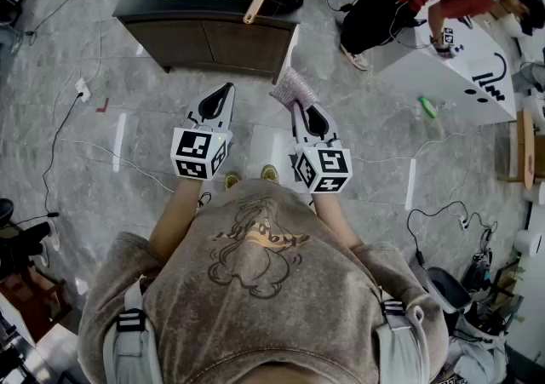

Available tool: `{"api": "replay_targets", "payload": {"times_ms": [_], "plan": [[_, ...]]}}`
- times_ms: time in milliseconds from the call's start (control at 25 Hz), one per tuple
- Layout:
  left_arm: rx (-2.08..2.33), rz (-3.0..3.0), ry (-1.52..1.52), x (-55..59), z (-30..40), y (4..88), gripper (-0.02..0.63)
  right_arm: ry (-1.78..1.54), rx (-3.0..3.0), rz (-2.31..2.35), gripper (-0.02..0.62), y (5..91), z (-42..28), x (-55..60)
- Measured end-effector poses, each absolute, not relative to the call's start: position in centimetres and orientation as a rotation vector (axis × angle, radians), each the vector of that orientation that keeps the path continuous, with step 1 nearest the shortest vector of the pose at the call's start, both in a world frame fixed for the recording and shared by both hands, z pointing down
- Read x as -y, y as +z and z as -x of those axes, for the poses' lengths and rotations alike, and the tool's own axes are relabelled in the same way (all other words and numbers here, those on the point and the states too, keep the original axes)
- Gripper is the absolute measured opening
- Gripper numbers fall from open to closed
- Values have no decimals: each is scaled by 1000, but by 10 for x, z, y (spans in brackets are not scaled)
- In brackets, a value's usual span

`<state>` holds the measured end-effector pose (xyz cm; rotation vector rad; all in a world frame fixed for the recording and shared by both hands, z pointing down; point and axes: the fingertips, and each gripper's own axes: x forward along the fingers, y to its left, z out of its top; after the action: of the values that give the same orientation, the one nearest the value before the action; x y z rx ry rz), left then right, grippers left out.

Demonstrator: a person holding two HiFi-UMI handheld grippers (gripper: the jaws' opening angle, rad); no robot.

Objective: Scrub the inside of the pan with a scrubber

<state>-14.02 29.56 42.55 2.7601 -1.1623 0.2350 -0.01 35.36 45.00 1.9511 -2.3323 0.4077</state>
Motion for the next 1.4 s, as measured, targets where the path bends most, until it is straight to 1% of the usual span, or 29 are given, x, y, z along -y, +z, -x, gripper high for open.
{"api": "replay_targets", "payload": {"times_ms": [520, 880, 1080, 1400], "plan": [[1104, -2753, 260, -291, 147, 435, 15, 440, 2388, -1966, 83, 450, 22, -354], [1053, -2759, 254, -285, 162, 443, 16, 412, 2333, -2083, 83, 452, 31, -346], [1018, -2746, 301, -278, 164, 453, 17, 411, 2295, -2121, 83, 455, 26, -344], [1046, -2716, 273, -244, 157, 457, 17, 418, 2266, -2144, 83, 460, 15, -321]]}}
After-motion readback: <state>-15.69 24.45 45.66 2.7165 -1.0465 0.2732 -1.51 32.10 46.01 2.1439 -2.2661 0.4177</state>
